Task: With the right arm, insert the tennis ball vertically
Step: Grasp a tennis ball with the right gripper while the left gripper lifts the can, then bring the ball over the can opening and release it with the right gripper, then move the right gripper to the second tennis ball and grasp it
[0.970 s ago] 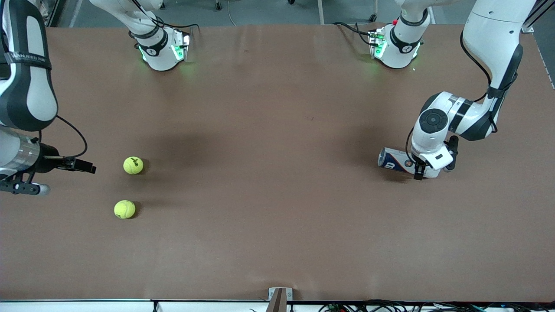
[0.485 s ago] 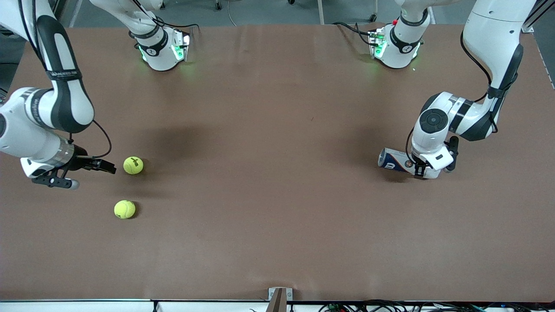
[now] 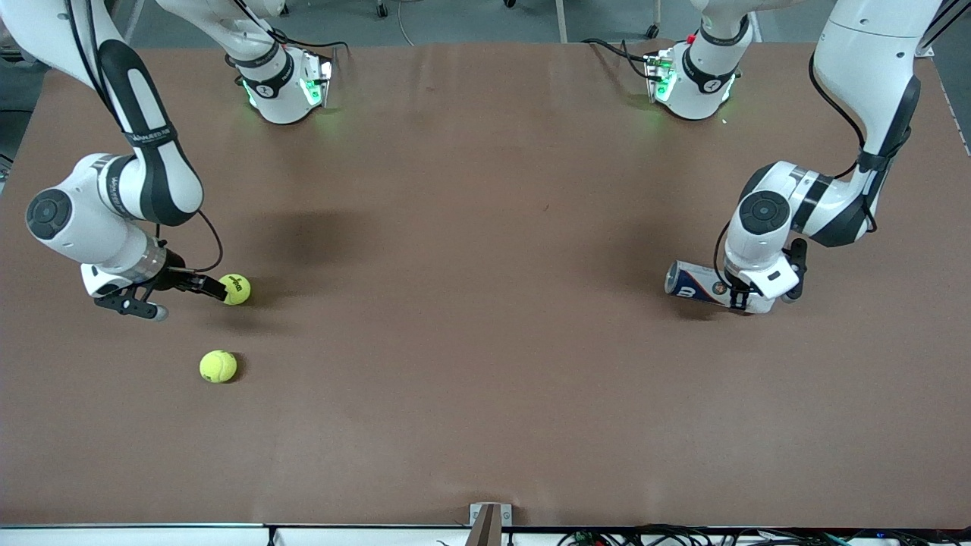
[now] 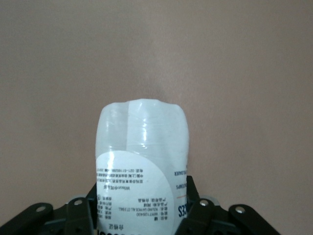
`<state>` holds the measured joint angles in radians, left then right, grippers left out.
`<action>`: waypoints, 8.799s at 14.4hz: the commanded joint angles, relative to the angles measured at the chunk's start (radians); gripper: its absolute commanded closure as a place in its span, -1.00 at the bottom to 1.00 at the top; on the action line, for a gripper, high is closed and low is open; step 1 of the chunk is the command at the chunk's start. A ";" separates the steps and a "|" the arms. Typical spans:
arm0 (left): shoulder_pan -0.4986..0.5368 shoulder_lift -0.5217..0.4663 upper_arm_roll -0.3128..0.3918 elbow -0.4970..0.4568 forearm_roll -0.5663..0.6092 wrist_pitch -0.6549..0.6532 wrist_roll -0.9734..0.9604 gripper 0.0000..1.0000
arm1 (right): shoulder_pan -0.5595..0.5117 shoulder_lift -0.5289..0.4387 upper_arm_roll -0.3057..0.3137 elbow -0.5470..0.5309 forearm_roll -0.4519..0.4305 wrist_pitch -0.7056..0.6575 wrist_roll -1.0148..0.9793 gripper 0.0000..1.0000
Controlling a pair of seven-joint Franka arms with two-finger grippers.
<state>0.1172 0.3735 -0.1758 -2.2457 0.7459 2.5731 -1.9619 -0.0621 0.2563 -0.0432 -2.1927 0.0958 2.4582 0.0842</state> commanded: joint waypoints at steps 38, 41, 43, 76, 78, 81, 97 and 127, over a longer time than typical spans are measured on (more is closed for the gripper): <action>0.015 -0.035 -0.289 0.219 -0.540 -0.019 0.056 -0.34 | 0.097 0.035 0.006 0.336 0.025 -0.439 0.268 0.82; 0.018 -0.022 -0.318 0.221 -0.565 -0.019 0.120 -0.35 | 0.192 0.037 0.006 0.408 0.088 -0.493 0.437 0.82; 0.018 -0.021 -0.330 0.222 -0.637 -0.019 0.127 -0.35 | 0.255 0.037 0.006 0.436 0.120 -0.496 0.547 0.83; -0.068 0.499 -0.533 0.488 -2.341 0.018 1.434 -0.38 | 0.766 0.376 -0.003 1.008 0.174 -0.364 1.533 -0.76; -0.068 0.512 -0.531 0.495 -2.343 0.016 1.448 -0.38 | 0.769 0.374 -0.003 1.012 0.148 -0.369 1.533 -1.00; -0.068 0.513 -0.531 0.495 -2.343 0.010 1.450 -0.38 | 0.768 0.371 -0.004 1.013 0.148 -0.377 1.533 -1.00; -0.068 0.513 -0.531 0.495 -2.343 0.010 1.450 -0.48 | 0.328 0.268 -0.006 0.622 -0.051 -0.400 0.682 -1.00; -0.111 0.565 -0.527 0.554 -2.361 0.010 1.465 -0.52 | 0.034 0.385 -0.001 0.438 -0.168 0.058 0.149 0.96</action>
<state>0.0160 0.9219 -0.7002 -1.7208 -1.5815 2.5890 -0.5331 -0.0070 0.6494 -0.0649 -1.7429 -0.0603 2.5169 0.2413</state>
